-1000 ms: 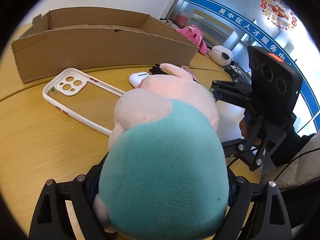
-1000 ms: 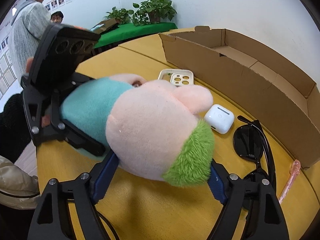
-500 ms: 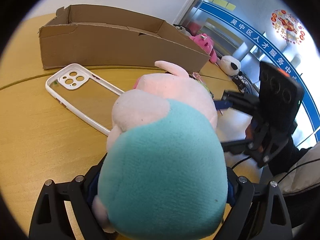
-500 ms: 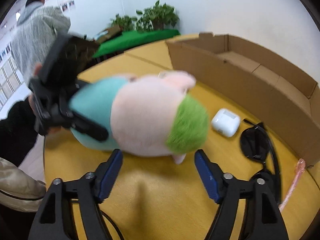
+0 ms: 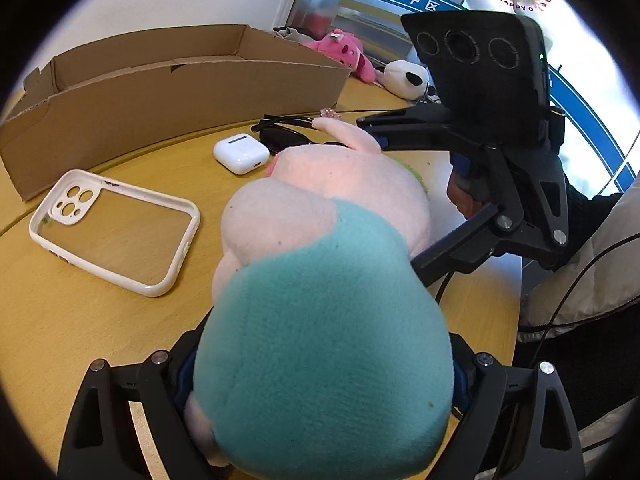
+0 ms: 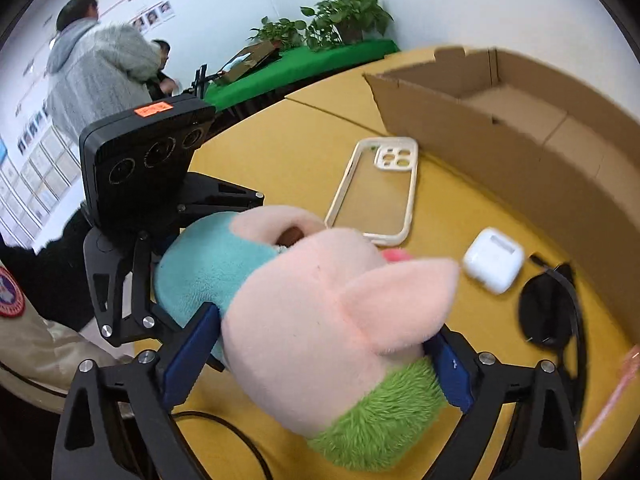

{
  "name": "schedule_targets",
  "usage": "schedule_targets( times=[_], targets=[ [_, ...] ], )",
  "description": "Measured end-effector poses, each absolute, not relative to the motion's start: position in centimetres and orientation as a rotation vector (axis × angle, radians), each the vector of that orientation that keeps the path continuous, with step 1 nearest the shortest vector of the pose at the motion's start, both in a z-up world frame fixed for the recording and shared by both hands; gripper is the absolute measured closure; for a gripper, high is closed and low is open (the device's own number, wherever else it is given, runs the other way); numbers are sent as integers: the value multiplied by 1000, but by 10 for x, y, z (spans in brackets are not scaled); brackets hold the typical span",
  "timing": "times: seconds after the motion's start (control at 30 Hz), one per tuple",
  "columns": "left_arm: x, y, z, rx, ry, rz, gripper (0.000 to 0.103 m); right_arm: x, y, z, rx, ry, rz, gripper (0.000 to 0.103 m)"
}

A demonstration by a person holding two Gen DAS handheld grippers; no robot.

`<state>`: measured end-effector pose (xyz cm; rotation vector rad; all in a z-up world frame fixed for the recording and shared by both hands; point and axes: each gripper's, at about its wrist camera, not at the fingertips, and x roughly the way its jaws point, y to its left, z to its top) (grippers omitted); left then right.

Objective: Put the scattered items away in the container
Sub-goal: 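Lift the plush pig off the table with both grippers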

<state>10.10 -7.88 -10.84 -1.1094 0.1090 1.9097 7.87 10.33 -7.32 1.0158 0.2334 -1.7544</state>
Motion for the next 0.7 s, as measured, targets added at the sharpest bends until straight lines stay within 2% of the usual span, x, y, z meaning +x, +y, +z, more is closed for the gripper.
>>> schedule_targets(
  times=[0.2, 0.53, 0.63, 0.7],
  targets=[
    [104, -80, -110, -1104, 119, 1921, 11, 85, 111, -78, 1037, 205, -1770, 15],
    [108, -85, -107, -1098, 43, 1982, 10, 87, 114, -79, 1035, 186, -1785, 16],
    [108, -85, -104, -1105, 31, 1999, 11, 88, 114, -78, 1037, 179, -1802, 18],
    [107, -84, -101, -1111, 23, 2015, 16, 89, 116, -76, 1040, 162, -1819, 23]
  ],
)
